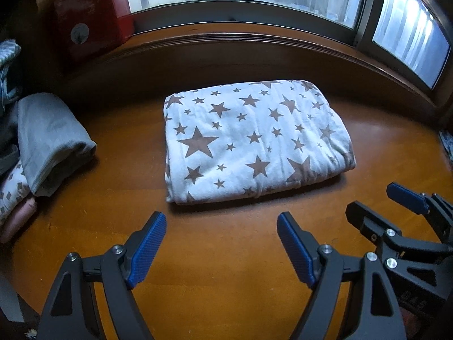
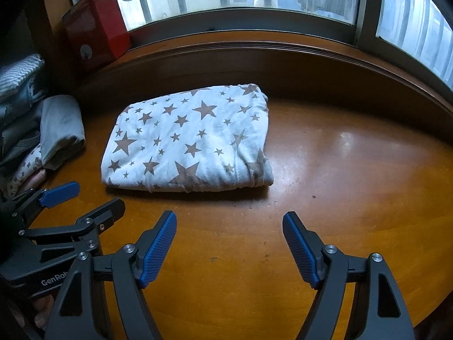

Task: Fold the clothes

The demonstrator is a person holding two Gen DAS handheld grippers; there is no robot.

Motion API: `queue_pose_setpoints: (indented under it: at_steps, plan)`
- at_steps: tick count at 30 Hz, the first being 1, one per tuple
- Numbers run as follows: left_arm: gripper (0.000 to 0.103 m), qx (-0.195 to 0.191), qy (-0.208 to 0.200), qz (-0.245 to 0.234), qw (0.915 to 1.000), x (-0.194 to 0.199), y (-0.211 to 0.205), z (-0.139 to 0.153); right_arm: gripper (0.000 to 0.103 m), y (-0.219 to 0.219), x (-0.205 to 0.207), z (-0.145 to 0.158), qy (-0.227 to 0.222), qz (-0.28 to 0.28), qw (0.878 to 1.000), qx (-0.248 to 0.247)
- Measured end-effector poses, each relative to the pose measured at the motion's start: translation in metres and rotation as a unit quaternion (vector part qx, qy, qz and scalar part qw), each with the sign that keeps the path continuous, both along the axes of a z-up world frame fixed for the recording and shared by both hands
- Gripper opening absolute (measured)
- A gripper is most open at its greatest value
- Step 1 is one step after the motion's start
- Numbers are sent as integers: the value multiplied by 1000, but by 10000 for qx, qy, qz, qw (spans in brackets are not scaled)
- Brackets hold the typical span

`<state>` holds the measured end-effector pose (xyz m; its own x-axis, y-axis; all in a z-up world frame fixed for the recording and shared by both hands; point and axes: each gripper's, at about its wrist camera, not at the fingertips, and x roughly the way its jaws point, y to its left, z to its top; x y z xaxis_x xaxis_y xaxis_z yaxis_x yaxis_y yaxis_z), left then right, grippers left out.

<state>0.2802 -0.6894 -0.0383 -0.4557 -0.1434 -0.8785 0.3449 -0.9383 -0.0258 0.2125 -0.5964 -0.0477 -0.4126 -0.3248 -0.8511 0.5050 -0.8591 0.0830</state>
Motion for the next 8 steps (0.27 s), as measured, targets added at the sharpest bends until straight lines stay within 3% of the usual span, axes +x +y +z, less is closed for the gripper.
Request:
queue_pose_setpoints:
  at_steps: [8]
  plan:
    - [80,101,38,15,9999,2,3,1,77,4,2,1,5,16,10000,10]
